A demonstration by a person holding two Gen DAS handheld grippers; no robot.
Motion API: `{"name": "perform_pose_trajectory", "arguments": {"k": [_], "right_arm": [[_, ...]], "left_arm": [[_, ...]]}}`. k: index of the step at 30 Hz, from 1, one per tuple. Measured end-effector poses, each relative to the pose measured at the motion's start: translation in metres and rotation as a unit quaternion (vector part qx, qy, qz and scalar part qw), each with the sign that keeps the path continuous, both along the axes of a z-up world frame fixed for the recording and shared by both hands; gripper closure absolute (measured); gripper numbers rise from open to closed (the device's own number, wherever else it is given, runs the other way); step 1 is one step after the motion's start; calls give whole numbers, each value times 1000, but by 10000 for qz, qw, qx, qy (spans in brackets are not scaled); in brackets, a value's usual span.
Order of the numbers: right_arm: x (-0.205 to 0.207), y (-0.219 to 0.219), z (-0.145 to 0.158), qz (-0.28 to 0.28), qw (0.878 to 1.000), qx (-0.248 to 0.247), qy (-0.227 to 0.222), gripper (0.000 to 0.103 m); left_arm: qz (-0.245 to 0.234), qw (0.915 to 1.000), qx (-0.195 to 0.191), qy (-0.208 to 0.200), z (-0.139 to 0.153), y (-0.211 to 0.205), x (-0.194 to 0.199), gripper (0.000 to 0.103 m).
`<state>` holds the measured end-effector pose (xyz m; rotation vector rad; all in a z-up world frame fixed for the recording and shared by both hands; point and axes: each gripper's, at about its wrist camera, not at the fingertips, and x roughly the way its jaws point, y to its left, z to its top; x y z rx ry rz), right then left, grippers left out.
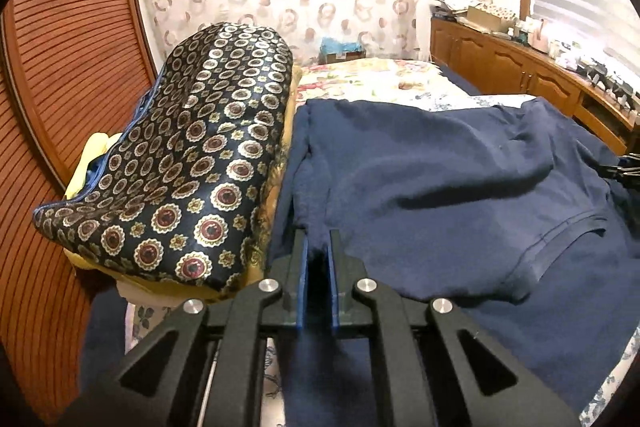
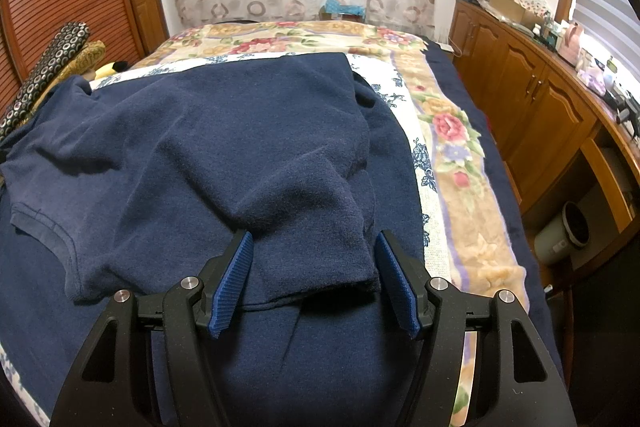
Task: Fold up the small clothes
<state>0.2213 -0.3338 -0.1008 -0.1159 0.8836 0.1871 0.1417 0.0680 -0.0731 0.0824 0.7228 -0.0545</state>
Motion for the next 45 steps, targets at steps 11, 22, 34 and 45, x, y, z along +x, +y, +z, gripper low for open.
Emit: {"name": "perform_pose_trajectory", "arguments": {"k": [11, 22, 34, 45], "right_arm": [[-7, 2, 16, 428, 9987, 169, -203, 96], [-43, -7, 82, 637, 9922, 353, -1014, 98], [-115, -17, 108, 731, 9910, 338, -1071, 98], [-155, -31, 64, 614, 9955, 507, -518, 98]], "left_arm": [[-152, 9991, -314, -261, 19, -7, -12, 98], [-466, 9918, -728, -947, 76, -5, -76, 98], [-357, 9906, -1058, -789, 58, 15, -138, 98], [-111, 9940, -1083, -88, 3, 21, -160, 98]]}}
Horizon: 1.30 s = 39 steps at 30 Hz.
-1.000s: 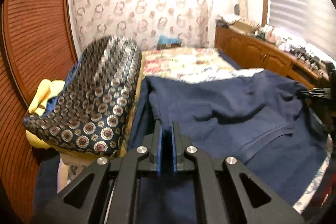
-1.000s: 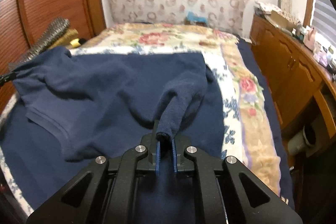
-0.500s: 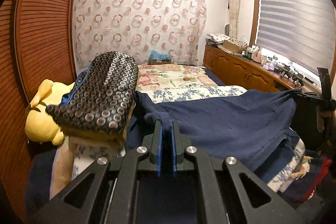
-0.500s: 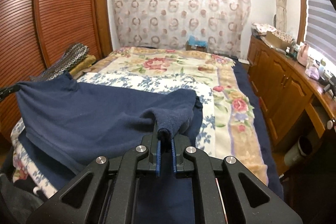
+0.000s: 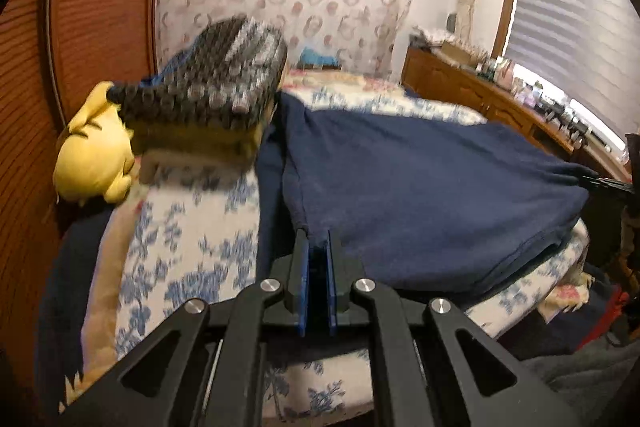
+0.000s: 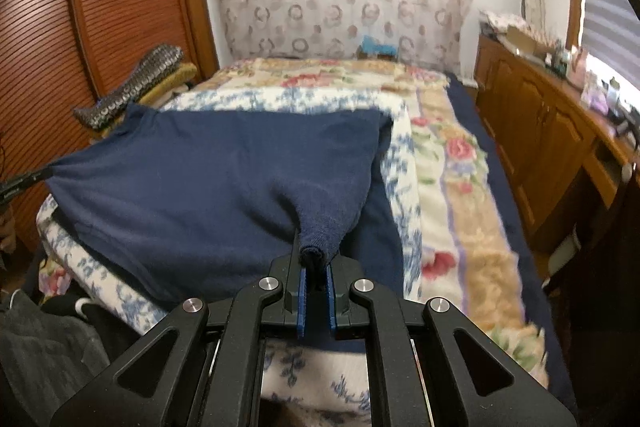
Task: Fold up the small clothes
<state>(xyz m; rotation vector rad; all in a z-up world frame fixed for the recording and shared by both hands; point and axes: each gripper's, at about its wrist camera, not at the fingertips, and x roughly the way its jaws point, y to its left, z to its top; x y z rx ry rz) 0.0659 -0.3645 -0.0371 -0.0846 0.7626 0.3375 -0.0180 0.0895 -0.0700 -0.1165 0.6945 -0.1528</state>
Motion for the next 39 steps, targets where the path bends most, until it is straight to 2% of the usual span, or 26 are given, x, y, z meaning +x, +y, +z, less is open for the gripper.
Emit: {"name": "perform_pose_trajectory", "arguments": {"k": [4, 8, 9, 12, 16, 19, 20, 25, 29, 36, 39], "right_arm": [[2, 0, -29, -118, 9994, -134, 302, 98], [2, -5, -39, -186, 9989, -32, 431, 97], [2, -7, -39, -212, 9988, 14, 435, 91], [0, -12, -37, -381, 9984, -24, 410, 84], [-6, -20, -27, -525, 9982, 64, 282, 78], [-9, -22, -17, -555, 9983, 103, 121, 71], [-10, -21, -12, -541, 9984, 122, 66, 68], [-10, 1, 1, -307, 9993, 120, -175, 56], [-2, 29, -5, 45, 9996, 221, -145, 49], [14, 89, -34, 630, 9980, 105, 13, 49], [20, 109, -47, 761, 9971, 20, 94, 48]], "left_arm": [[-28, 9997, 156, 184, -17, -6, 0, 97], [-45, 9994, 231, 264, -21, -9, 0, 95], [-52, 9994, 201, 270, -21, -9, -1, 94], [-63, 9995, 151, 268, -18, -4, 0, 90], [11, 9997, 186, 175, -11, -1, -1, 76], [61, 9997, 132, 203, -10, 4, 4, 59], [76, 9996, 130, 229, -11, 5, 6, 56], [152, 9986, 234, 451, -24, 6, 18, 55], [206, 9972, 222, 682, -38, 7, 25, 55], [263, 9970, 290, 664, -43, 3, 25, 55], [310, 9972, 186, 660, -43, 6, 25, 55]]}}
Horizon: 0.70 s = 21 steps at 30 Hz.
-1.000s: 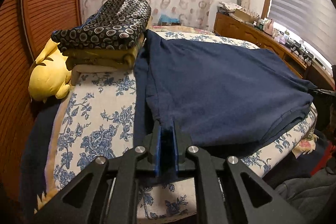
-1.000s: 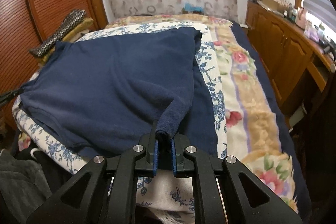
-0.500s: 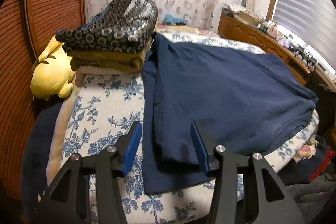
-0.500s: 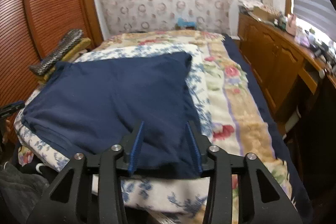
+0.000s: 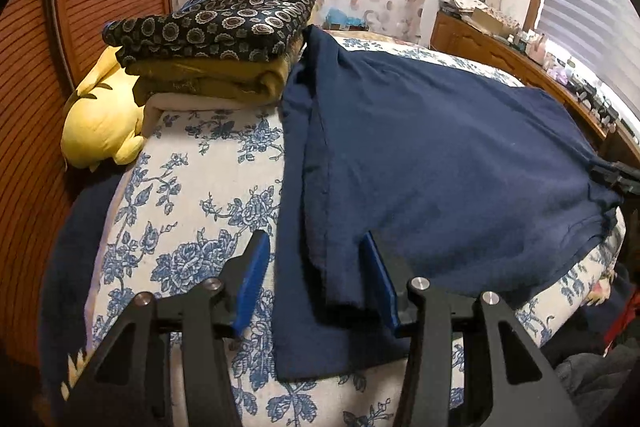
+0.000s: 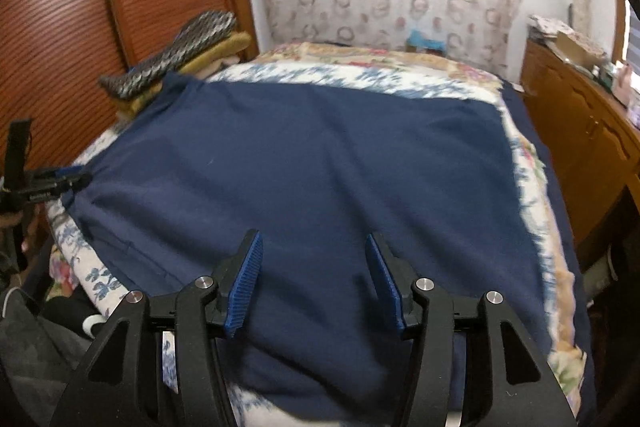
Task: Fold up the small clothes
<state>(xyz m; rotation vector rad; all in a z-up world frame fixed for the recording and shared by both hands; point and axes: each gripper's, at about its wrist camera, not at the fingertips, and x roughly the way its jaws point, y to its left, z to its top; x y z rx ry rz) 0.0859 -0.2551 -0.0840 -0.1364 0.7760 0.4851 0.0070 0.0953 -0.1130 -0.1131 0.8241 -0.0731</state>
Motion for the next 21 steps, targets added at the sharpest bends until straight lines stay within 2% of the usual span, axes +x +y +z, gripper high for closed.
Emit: {"name": "perform_pose_trajectory", "arguments": {"k": [5, 10, 11, 13, 17, 21], "right_arm": [[4, 16, -23, -53, 9996, -256, 116, 48], [-3, 16, -30, -108, 9996, -242, -86, 42], [-4, 16, -31, -116, 9996, -243, -126, 42], [-7, 15, -32, -128, 9994, -228, -224, 41], [-7, 16, -34, -181, 9993, -189, -278, 40], [-8, 16, -34, -159, 9993, -182, -276, 40]], "left_arm": [[54, 9999, -108, -36, -1, 2, -1, 55], [96, 9998, -130, -131, -2, 3, -5, 55], [96, 9998, -118, -143, -2, 2, -5, 59], [60, 9997, -143, -179, -2, 2, -5, 77], [-78, 9995, -299, -118, -1, -1, -3, 95], [-116, 9987, -481, -87, 5, -1, 0, 100]]}}
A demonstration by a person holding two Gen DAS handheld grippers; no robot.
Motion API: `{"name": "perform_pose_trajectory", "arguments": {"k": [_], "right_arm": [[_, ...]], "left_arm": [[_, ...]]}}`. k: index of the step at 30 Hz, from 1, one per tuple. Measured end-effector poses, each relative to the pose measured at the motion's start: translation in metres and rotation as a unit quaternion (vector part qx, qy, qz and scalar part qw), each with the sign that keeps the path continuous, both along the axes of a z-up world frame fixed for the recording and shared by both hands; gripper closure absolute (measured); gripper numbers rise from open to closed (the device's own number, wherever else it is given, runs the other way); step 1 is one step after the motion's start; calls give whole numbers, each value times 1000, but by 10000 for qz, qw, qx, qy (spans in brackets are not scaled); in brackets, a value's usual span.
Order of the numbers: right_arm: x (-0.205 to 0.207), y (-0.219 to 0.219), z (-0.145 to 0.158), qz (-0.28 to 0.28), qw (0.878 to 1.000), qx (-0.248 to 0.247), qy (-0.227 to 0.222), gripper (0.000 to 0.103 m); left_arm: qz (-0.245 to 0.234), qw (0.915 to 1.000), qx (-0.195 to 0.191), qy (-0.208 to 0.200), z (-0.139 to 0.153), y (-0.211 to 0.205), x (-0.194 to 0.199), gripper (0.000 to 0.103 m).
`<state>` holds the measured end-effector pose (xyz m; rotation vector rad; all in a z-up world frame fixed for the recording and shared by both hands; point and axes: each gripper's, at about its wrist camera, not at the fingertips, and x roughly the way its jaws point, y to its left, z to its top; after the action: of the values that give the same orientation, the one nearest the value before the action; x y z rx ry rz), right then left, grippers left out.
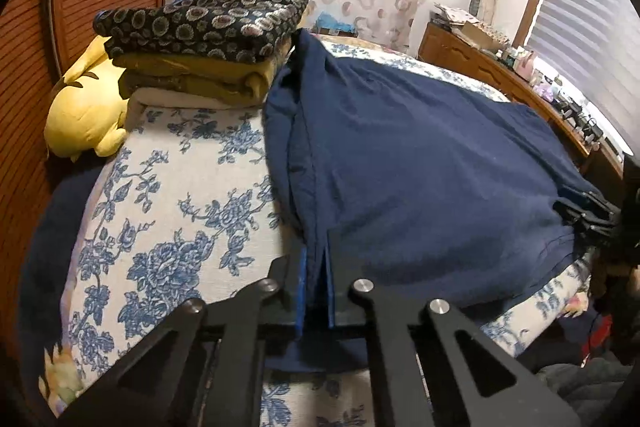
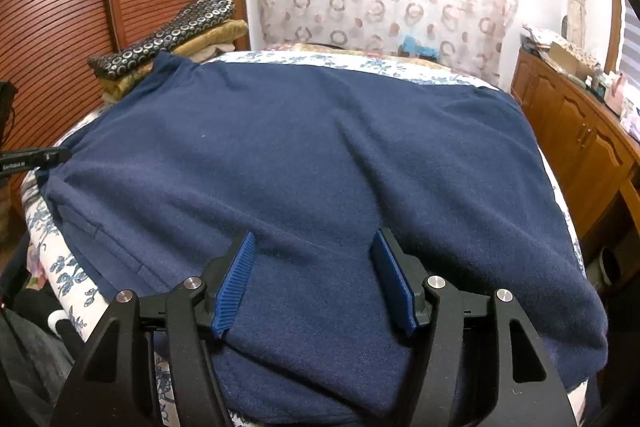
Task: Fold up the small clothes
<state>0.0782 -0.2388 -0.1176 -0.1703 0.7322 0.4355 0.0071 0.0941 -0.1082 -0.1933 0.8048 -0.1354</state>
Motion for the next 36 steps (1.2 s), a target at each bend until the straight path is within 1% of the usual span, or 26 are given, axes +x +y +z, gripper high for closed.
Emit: {"name": "perform_pose_trajectory", "arguments": {"k": [5, 14, 19, 23, 28, 31, 32, 36], "right_arm": [[-1, 0, 0, 6, 10000, 0, -7, 40], [-1, -1, 1, 6, 10000, 34, 62, 40], [-3, -20, 11, -153, 9995, 241, 132, 40], [-10, -41, 20, -274, 9992, 272, 75, 40], [-19, -65, 28, -363, 9987, 355, -1, 40], [-24, -79, 31, -455, 9982, 388, -60, 40], [-26, -83, 32, -483, 9980, 402, -82, 40], [-34, -98, 38, -612, 9970, 427, -180, 41]], "left_arm": [[-213, 9991, -263, -261, 22, -10, -2, 100], [-826, 9941, -270, -645, 63, -53, 18, 100], [-1253, 9883, -321, -812, 83, -86, 38, 100], [-1618, 9818, -362, -931, 99, -121, 57, 100], [-2105, 9710, -463, -1036, 121, -169, 79, 100], [-2448, 9617, -451, -1148, 139, -206, 91, 100], [-2526, 9593, -456, -1175, 143, -215, 91, 100], [-2958, 9453, -475, -1288, 166, -258, 96, 100]]}}
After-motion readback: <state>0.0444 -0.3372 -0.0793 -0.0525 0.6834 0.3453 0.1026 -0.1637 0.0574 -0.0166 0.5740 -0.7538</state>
